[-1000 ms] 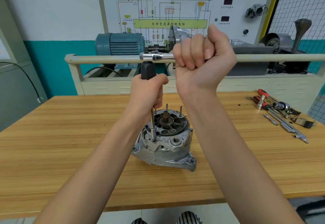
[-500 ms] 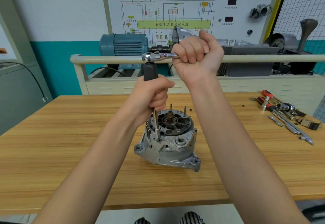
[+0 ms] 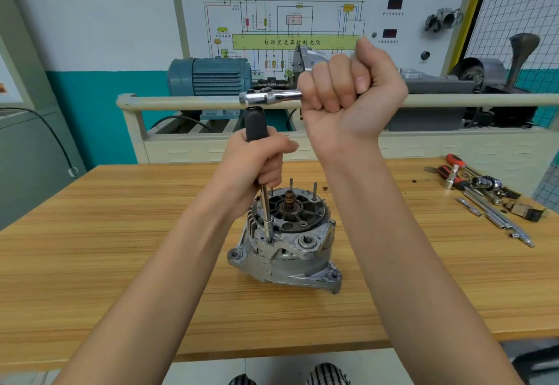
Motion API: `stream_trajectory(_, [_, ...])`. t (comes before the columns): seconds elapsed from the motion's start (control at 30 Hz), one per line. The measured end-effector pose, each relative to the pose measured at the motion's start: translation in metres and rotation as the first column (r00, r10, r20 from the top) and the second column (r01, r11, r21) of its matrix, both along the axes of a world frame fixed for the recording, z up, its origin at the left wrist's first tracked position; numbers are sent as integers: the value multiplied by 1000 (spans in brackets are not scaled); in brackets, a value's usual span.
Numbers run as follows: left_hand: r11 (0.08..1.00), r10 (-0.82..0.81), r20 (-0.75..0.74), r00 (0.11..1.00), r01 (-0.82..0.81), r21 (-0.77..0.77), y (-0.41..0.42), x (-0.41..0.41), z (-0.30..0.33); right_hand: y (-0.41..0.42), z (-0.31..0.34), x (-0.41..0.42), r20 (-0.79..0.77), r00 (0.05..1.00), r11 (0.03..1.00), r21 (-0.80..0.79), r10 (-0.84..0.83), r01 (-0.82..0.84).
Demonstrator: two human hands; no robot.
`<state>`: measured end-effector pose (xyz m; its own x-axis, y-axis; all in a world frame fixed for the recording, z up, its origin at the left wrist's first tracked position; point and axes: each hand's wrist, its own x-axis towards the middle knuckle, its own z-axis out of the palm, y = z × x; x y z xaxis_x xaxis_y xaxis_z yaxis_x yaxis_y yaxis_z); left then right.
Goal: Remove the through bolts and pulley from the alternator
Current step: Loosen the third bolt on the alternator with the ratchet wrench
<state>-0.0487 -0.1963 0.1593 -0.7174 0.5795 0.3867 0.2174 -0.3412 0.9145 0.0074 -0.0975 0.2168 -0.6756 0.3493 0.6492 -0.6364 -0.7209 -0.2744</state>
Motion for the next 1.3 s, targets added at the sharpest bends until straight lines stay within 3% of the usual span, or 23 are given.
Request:
stream_trajectory(0.1, [964,-261,-3,965,261,-51,-7,-2,3,13,4,-12,101,955,954,-139,280,-265])
stream_trajectory(0.2, [964,-258,17,966,259,-58,-4,-1,2,17,2,-16,101,932,922,-216,349,-321])
stream_trajectory(0.3, [991,-129,48,990,130,-23,1,0,0,12,-1,-7,76,973,961,-191,218,-201])
stream_trajectory(0.47, [974,226,88,970,-227,-4,14,6,1,-21,-9,5,-115,968,974,12,-224,227])
stream_trajectory(0.57, [964,267,80,960,-268,-6,16,6,0,-25,-9,6,-167,946,955,54,-279,291])
stream_trajectory(0.73, [998,-49,-5,999,49,-44,1,0,1,10,0,-4,45,995,994,-66,90,-87])
stream_trajectory(0.83, [967,-246,7,969,246,-66,-1,0,2,22,-1,-16,94,942,930,-217,323,-298])
stream_trajectory(0.9, [962,-262,17,965,263,-70,2,2,2,24,-4,-19,81,922,897,-281,377,-342])
stream_trajectory(1.03, [996,-82,58,995,84,-31,7,3,1,21,-4,-11,86,967,941,-267,239,-208])
stream_trajectory(1.2, [969,246,71,967,-247,-6,19,4,-1,-8,-10,4,-69,986,989,-17,-149,148])
stream_trajectory(1.3, [967,253,34,967,-253,-10,19,4,-2,-16,-12,6,-168,954,965,48,-248,259])
